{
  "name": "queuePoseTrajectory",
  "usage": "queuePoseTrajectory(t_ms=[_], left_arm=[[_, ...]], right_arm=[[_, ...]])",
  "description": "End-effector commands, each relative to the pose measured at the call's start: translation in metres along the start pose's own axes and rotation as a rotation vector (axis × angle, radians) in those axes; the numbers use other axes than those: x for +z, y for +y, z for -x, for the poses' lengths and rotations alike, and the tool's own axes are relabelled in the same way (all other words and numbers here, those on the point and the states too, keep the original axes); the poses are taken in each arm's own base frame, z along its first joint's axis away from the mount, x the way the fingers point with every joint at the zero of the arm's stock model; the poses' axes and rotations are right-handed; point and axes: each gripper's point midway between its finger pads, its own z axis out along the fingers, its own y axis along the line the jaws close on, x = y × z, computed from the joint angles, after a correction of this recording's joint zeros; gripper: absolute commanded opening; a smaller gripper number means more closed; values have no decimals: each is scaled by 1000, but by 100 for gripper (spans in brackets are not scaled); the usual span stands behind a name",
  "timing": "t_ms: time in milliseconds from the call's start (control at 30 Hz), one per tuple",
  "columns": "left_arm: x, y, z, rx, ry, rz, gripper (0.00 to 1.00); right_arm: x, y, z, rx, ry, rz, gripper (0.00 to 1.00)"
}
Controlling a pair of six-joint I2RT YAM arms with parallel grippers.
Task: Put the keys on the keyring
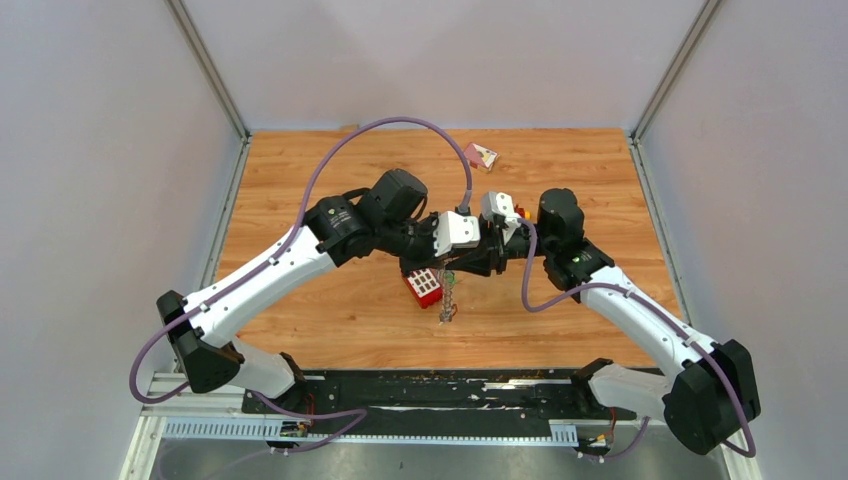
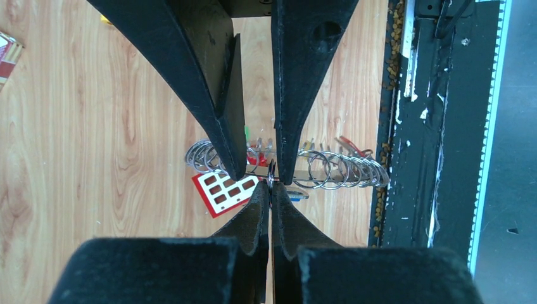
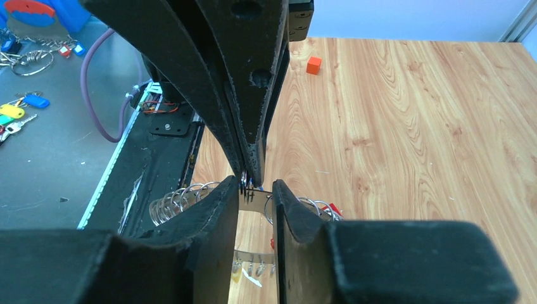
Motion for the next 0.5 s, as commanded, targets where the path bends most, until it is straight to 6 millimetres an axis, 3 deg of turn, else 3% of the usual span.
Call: queuePoseTrajectory(t_ms=[0,233,400,467], left_arm=[[0,0,18,11,-73,-4,0],[1,0,16,10,-70,-3,0],[1,0,15,12,-66,-2,0],[1,0,14,19,-66,-2,0]], right_arm=[[2,3,8,-27,-24,27,26],[3,3,8,-25,-24,27,17],[3,3,9,-26,-23,24,0],[2,2,9,-32,-20,16,0]])
